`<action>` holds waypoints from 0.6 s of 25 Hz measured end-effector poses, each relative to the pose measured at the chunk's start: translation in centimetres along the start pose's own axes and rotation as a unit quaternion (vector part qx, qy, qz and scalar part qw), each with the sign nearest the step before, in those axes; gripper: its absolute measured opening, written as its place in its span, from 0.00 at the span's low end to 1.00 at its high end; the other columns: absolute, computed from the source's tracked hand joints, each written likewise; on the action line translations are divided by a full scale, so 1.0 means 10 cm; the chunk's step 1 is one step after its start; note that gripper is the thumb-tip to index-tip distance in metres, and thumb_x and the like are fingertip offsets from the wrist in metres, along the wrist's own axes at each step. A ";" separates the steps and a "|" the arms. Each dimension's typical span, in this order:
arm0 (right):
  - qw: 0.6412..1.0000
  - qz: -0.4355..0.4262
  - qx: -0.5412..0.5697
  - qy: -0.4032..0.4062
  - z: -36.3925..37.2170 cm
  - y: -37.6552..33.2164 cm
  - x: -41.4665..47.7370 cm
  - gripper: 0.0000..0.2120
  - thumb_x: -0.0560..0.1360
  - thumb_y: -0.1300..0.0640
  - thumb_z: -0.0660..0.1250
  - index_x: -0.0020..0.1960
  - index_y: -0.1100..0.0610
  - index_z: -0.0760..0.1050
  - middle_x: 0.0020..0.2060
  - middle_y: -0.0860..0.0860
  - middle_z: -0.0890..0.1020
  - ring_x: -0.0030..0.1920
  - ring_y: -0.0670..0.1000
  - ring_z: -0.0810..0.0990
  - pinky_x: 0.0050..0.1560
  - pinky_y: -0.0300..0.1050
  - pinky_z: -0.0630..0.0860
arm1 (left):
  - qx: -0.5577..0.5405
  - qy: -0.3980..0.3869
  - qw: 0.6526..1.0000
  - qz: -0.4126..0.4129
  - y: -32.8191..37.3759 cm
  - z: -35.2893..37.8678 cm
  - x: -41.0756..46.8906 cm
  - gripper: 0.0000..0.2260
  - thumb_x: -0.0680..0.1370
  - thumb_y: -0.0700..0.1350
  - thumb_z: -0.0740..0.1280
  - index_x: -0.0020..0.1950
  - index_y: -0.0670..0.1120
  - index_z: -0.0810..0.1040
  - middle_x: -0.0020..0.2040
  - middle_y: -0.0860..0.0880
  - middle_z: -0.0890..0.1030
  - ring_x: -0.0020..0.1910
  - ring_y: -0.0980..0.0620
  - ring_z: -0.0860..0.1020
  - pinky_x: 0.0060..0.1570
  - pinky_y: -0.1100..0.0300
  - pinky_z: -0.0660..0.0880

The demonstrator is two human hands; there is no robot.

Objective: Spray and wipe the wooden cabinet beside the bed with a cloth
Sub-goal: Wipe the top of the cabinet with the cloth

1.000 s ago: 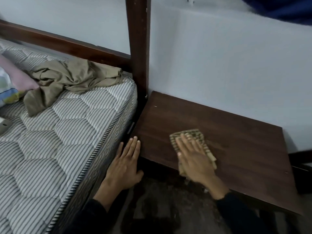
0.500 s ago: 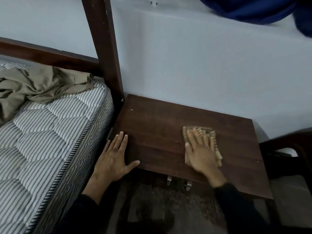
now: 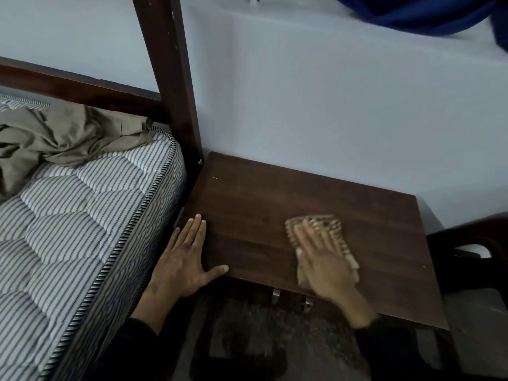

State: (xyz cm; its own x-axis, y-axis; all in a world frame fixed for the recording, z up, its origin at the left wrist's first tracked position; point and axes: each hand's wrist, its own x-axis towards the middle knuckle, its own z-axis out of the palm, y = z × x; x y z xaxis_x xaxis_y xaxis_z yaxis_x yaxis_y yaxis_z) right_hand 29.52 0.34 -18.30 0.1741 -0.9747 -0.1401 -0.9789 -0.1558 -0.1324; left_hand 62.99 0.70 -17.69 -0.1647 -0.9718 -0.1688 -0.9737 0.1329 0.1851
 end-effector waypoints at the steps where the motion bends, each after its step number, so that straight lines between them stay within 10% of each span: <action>1: 0.999 0.039 0.002 0.001 -0.10 0.06 0.23 0.27 0.85 0.43 0.39 0.83 0.44 0.40 0.83 0.46 0.42 0.82 0.52 0.41 0.80 0.51 0.36 | -0.004 -0.002 1.000 -0.003 -0.01 -0.01 0.01 0.57 0.65 0.83 0.43 0.82 0.45 0.38 0.81 0.50 0.35 0.79 0.55 0.34 0.78 0.54 0.36; 8: 0.993 -0.110 0.038 0.008 0.20 -1.18 0.13 0.27 0.85 0.45 0.46 0.83 0.46 0.49 0.83 0.47 0.49 0.82 0.53 0.46 0.81 0.55 0.41 | -0.002 -0.009 1.000 0.003 0.00 -0.04 0.04 0.61 0.62 0.85 0.44 0.81 0.44 0.39 0.81 0.50 0.37 0.79 0.55 0.32 0.75 0.55 0.30; 15: 0.985 0.170 0.026 0.018 -0.20 0.64 -0.06 0.27 0.85 0.43 0.38 0.83 0.46 0.39 0.82 0.48 0.40 0.82 0.54 0.41 0.81 0.56 0.39 | 0.017 -0.030 0.997 0.074 0.44 -0.10 0.30 0.61 0.63 0.84 0.50 0.81 0.45 0.36 0.81 0.49 0.33 0.78 0.54 0.31 0.77 0.52 0.32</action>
State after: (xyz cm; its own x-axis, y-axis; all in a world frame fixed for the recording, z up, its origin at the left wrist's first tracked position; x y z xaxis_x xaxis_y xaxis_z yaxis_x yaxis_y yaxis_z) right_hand 22.91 -0.42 -17.13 -0.1679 -0.9744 -0.1494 -0.9728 0.1883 -0.1348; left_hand 58.40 -1.84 -16.44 -0.3149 -0.9277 -0.2004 -0.9428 0.2814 0.1787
